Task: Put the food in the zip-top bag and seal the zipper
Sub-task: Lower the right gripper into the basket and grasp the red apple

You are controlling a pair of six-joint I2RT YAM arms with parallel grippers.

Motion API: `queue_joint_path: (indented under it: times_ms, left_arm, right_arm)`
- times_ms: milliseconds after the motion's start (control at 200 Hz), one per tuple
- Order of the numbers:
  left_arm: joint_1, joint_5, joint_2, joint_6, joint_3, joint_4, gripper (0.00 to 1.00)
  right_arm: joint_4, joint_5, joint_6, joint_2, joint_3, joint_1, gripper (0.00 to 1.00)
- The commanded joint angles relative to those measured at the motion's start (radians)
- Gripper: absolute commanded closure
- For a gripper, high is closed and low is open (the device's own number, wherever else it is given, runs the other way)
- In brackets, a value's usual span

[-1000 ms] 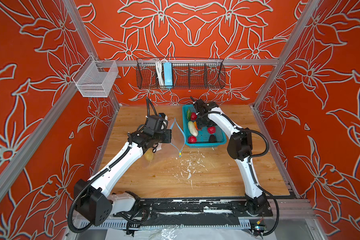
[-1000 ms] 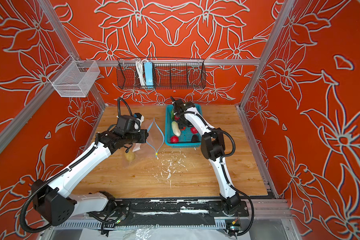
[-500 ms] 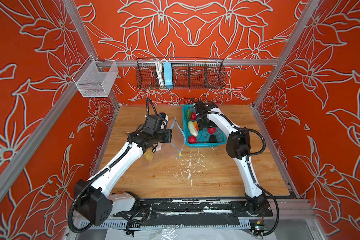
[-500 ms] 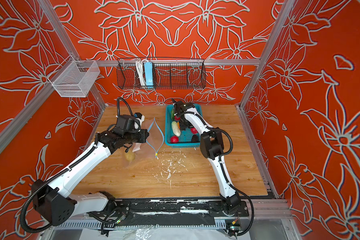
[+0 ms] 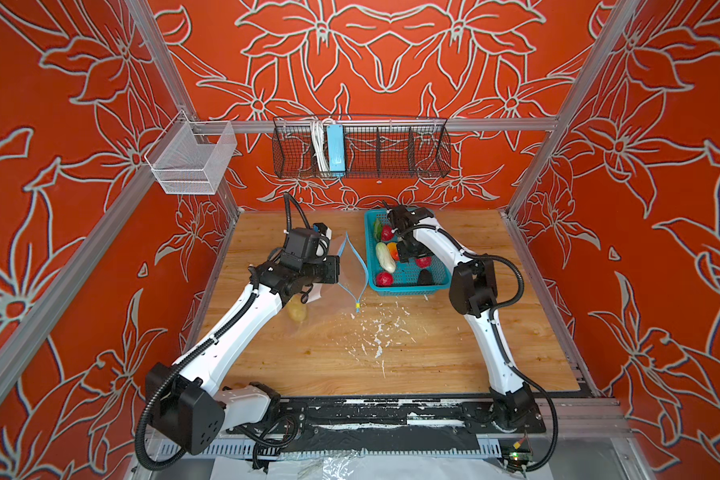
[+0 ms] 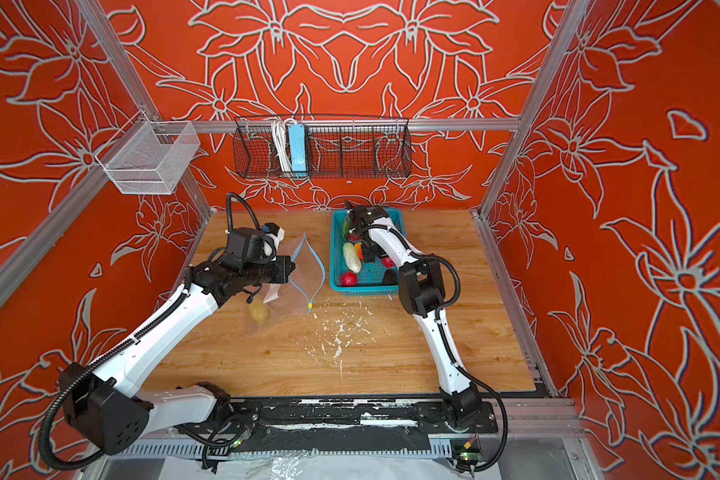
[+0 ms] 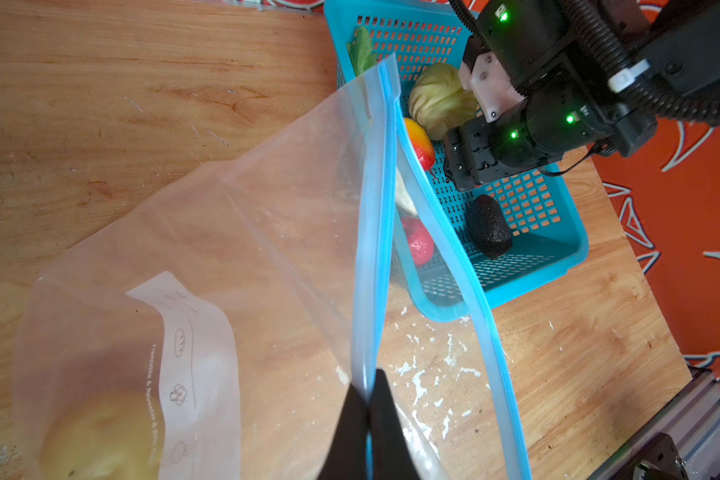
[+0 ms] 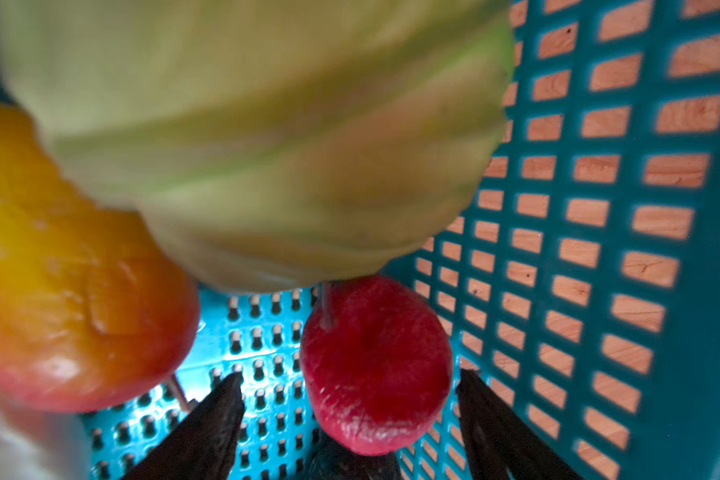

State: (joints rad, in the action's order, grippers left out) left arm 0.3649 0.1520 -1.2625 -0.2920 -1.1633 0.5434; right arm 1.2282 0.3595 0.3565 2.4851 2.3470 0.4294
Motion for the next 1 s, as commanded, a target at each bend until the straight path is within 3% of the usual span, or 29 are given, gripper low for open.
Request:
queue_joint_path:
  times_ms: [0,485,641,771,996]
  left_arm:
    - [-0.009,0.024,0.020,-0.005,-0.002,-0.014,1.00]
    - [-0.014,0.026,0.027,-0.007,0.002,-0.017,1.00]
    - [-0.014,0.023,0.033,-0.006,0.004,-0.017,1.00]
    - [-0.014,0.021,0.038,-0.007,0.007,-0.019,1.00]
    - [-0.014,0.018,0.037,-0.007,0.009,-0.022,1.00]
  right_arm:
    - [0.027,0.037,0.012,0.024,0.021,-0.010,0.20]
    - [0.016,0.000,0.032,0.064,0.051,-0.016,0.34]
    - [0.015,-0.022,0.033,0.057,0.043,-0.015,0.47]
    - [0.000,-0.068,0.040,0.023,0.019,-0.015,0.56]
    - [-0.118,-0.162,0.094,-0.108,-0.133,-0.015,0.61]
